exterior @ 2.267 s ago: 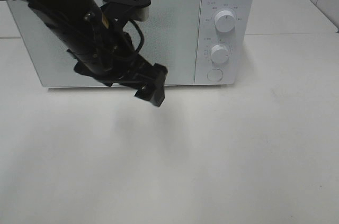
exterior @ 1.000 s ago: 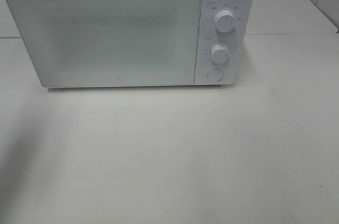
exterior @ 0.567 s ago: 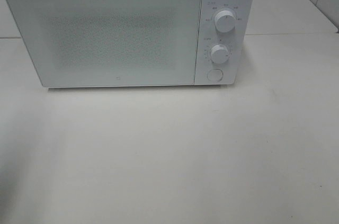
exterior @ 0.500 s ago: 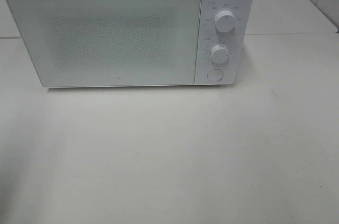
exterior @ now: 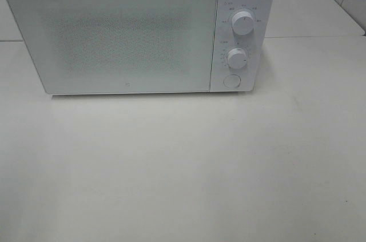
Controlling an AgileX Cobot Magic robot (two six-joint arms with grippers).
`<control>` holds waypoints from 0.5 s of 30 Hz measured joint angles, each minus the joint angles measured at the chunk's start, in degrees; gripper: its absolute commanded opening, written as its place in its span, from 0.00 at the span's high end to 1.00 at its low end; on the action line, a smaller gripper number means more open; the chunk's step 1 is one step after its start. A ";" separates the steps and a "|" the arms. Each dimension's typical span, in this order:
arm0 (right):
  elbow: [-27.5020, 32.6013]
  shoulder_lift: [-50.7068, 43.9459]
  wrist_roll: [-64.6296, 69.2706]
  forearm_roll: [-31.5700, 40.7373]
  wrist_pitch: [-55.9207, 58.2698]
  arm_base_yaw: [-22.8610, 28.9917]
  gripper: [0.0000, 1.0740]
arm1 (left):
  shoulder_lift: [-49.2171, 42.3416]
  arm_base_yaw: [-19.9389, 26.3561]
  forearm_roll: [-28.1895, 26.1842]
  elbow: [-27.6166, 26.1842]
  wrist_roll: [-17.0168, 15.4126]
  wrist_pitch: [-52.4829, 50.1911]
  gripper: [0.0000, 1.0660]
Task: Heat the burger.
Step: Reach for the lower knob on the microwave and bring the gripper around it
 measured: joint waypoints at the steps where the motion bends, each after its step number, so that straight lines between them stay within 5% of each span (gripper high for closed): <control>1: 0.00 0.00 0.00 0.00 0.00 0.00 0.36 | -2.18 0.00 -0.29 0.11 0.00 -0.06 0.04; 7: 0.00 0.00 0.00 0.00 0.00 0.00 0.36 | -12.38 0.00 -2.81 0.34 0.00 -0.23 0.04; 15: 0.00 0.00 0.00 0.00 0.00 0.00 0.35 | -13.06 0.23 -3.44 0.34 0.00 -0.34 0.05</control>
